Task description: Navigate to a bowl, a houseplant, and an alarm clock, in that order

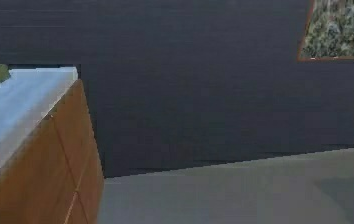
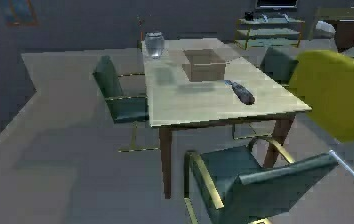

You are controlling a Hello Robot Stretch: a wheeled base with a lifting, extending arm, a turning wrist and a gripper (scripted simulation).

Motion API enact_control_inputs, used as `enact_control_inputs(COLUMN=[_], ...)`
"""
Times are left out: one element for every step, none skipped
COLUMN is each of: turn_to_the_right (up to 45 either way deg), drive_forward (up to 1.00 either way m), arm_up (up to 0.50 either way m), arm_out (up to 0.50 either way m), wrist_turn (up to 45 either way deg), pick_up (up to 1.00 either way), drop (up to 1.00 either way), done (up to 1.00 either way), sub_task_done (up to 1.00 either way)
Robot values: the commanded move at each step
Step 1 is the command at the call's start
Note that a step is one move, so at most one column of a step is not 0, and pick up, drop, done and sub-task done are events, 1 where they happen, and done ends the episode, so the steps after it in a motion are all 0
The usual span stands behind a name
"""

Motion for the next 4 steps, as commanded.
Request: enact_control_inputs(turn_to_the_right=[45.0,3.0,0.0,0.0], drive_forward=[0.00,0.00,0.80,0.80], arm_up=[0.00,0.00,0.00,0.00], arm_out=[0.00,0.00,0.00,0.00], wrist_turn=[0.0,0.0,0.0,0.0], pick_up=[0.00,0.00,0.00,0.00], drop=[0.00,0.00,0.00,0.00], done=[0.00,0.00,0.00,0.00], sub_task_done=[0.00,0.00,0.00,0.00])
